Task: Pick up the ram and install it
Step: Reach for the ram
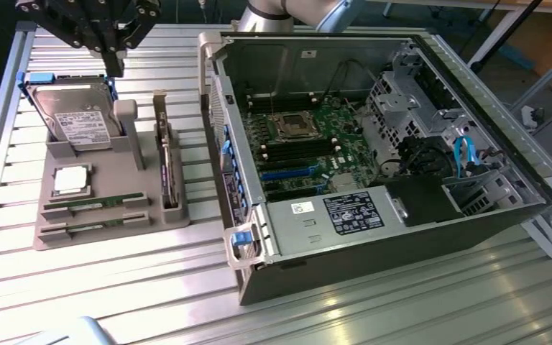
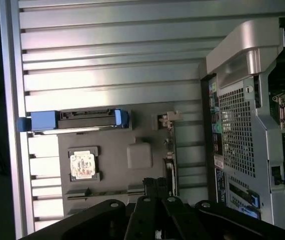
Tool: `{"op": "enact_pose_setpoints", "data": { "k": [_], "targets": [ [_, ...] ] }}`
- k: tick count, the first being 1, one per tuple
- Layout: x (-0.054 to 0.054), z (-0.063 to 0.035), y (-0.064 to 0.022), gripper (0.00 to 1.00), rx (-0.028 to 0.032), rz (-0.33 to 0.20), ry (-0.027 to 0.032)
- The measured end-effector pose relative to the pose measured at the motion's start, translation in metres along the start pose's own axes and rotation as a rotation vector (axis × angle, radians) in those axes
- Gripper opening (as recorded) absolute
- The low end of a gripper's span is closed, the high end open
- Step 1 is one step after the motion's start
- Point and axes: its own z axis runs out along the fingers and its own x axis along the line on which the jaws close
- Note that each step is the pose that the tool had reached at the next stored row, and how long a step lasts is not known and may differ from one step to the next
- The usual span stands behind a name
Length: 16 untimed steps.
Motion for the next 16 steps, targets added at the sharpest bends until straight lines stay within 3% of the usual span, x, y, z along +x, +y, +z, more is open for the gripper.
{"op": "enact_pose_setpoints", "data": {
  "k": [4,6,16],
  "targets": [
    [0.021,-0.0007,-0.0016,0.1,-0.0001,0.0,-0.0007],
    [0.027,-0.0008,-0.002,0.1,-0.0001,0.0,-0.0008],
    [0.027,-0.0009,-0.0036,0.1,-0.0002,0.0,-0.0008]
  ]
}}
